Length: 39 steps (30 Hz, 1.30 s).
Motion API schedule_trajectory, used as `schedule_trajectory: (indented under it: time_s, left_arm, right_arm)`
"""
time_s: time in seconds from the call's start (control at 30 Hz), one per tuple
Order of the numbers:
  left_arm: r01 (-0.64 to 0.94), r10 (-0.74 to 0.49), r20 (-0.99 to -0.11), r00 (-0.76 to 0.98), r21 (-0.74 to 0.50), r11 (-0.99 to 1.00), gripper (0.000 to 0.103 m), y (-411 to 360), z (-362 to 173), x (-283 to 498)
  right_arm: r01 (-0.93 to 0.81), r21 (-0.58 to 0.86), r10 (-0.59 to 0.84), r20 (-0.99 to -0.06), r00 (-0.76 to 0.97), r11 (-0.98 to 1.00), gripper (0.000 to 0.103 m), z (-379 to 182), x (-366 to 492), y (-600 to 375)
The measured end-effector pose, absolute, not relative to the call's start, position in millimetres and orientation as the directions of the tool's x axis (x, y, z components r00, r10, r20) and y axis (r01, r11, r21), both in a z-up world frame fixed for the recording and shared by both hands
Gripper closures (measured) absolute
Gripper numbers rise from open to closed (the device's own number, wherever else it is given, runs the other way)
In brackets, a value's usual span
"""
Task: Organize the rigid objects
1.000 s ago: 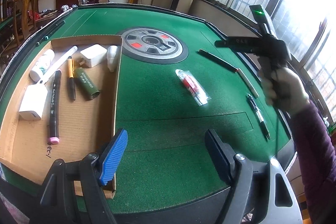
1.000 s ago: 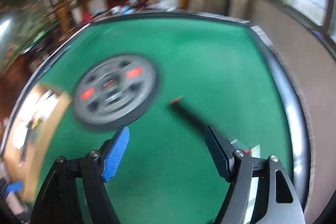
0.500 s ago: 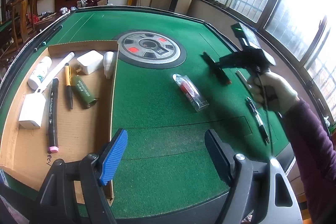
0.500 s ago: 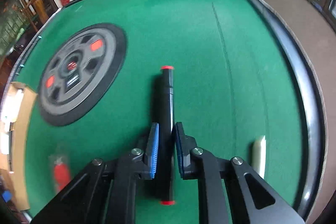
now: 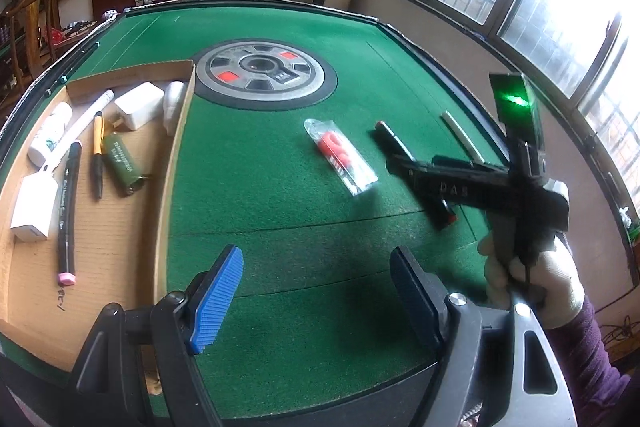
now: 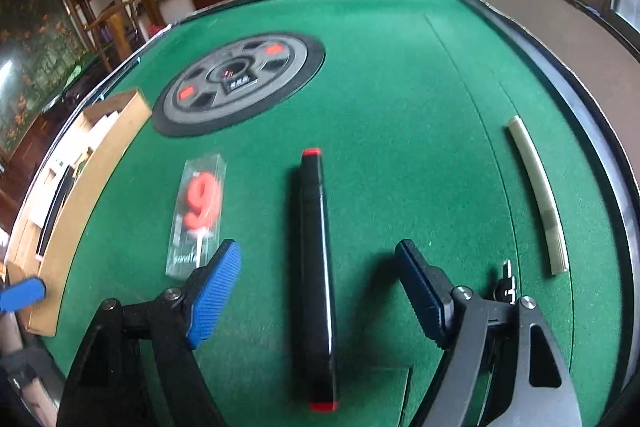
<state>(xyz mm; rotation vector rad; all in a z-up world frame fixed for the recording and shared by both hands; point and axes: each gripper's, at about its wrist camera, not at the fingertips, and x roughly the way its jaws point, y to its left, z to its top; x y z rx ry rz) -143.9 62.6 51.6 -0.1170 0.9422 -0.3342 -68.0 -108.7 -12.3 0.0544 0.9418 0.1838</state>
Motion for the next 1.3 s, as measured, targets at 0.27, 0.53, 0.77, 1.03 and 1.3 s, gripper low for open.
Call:
schedule_trajectory:
  time_s: [0.27,0.53,0.77,1.03,1.3]
  left_arm:
    - [0.224,-0.218,-0.789,0.574,-0.104,0.969,0.024,31,49,-122]
    - [0.181,-0.088,-0.803,0.590,0.026,0.983,0.024,17,43,-96]
    - [0.156,-0.048,-0.816,0.576,0.052,0.986,0.024,20,35,-88]
    - [0.155,-0.030,-0.818,0.575,0.073,0.985,0.024,16,34,-85]
    - [0.162,-0.023,-0.822,0.569,0.084,0.983,0.024,10,32,-81]
  right_arm:
    - [-0.124,0.211,0.243,-0.775,0.583,0.970,0.024,-12,-62,-122]
    - [-0.130,0.215,0.250,-0.775,0.581,0.968,0.024,-17,-54,-111]
    - [-0.136,0.210,0.250,-0.777,0.578,0.968,0.023,-19,-54,-111]
    - [-0.146,0.189,0.239,-0.785,0.572,0.971,0.023,-20,-53,-108]
    - [-0.163,0.151,0.218,-0.796,0.565,0.975,0.025,-21,-54,-104]
